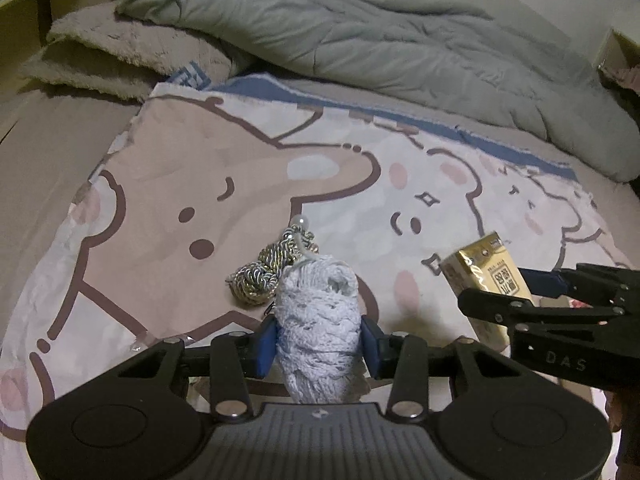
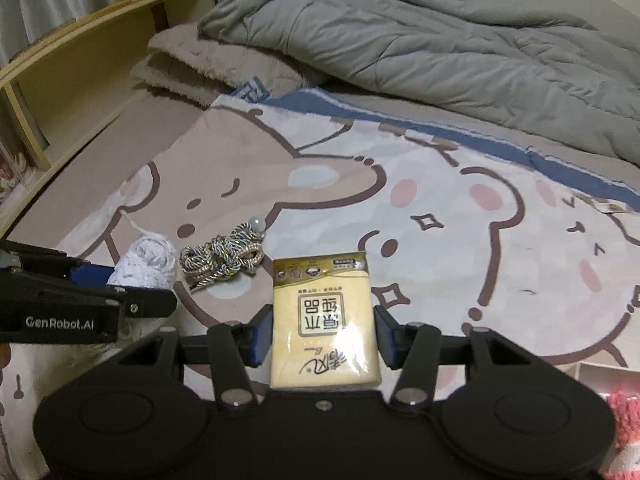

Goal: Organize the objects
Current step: 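Carry the white scrunchie and tissue pack in both grippers to the white box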

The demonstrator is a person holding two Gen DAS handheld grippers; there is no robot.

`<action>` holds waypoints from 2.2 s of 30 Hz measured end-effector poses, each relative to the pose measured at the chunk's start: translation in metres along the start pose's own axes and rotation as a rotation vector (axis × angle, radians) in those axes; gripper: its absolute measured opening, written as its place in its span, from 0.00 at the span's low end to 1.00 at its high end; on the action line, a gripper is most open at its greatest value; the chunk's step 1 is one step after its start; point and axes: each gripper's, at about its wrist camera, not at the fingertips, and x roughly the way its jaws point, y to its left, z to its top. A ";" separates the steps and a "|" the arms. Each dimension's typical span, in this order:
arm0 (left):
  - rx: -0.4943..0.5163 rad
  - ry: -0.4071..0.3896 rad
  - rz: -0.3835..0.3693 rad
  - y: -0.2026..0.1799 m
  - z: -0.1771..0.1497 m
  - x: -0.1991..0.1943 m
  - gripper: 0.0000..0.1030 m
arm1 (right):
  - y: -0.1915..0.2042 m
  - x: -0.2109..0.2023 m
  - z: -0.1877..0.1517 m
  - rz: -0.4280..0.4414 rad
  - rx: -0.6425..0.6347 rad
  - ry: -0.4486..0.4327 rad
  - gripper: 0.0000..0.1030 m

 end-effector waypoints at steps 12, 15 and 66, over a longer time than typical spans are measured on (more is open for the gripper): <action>0.020 -0.101 -0.023 -0.016 -0.004 -0.043 0.43 | -0.007 -0.056 -0.003 -0.007 0.051 -0.095 0.51; 0.025 -0.117 -0.028 -0.021 -0.006 -0.050 0.43 | -0.010 -0.067 -0.005 -0.014 0.056 -0.111 0.51; 0.268 -0.059 -0.309 -0.275 -0.045 -0.023 0.43 | -0.203 -0.199 -0.126 -0.323 0.274 -0.152 0.51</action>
